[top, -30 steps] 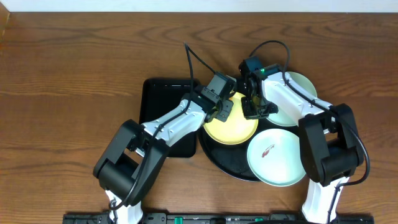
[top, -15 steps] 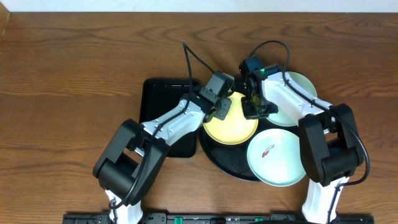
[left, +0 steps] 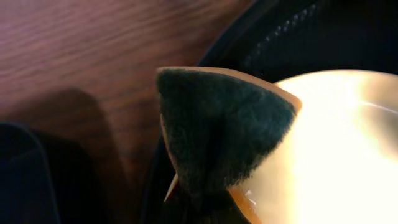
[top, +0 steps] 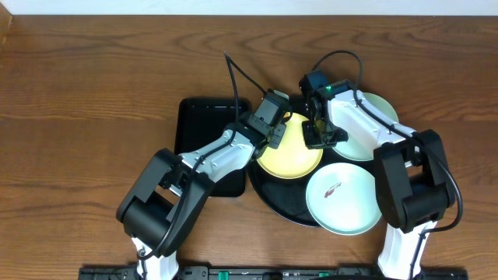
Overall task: Clean dirty plates on tray and stack at the side
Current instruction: 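Scrub the yellow plate again with the sponge in the left gripper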
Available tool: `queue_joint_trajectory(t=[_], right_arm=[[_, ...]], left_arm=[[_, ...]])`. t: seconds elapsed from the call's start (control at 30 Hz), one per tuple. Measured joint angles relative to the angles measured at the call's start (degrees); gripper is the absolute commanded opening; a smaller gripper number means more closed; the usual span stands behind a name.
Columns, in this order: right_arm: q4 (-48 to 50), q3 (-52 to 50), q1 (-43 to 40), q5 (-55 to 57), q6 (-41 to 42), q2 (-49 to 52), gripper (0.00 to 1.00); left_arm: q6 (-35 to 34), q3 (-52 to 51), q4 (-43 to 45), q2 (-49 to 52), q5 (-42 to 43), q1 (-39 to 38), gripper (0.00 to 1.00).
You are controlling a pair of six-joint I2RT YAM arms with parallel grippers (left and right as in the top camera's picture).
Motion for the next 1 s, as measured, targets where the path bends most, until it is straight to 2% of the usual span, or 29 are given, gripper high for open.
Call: queue_joint_trajectory(t=[0.07, 0.47, 0.8, 1.0], right_arm=[[0.0, 0.0, 0.0, 0.0, 0.0, 0.0, 0.01], [0.1, 0.1, 0.0, -0.2, 0.0, 0.0, 0.01], [0.2, 0.1, 0.0, -0.2, 0.0, 0.0, 0.02], [0.2, 0.2, 0.0, -0.2, 0.0, 0.0, 0.02]], left_arm=[[0.1, 0.0, 0.7, 0.0, -0.3, 0.1, 0.08], [0.7, -0.1, 5.2, 0.0, -1.3, 1.4, 0.09], [0.2, -0.2, 13.0, -0.5, -2.6, 3.6, 0.09], [-4.2, -0.9, 8.0, -10.8, -1.7, 3.6, 0.08]])
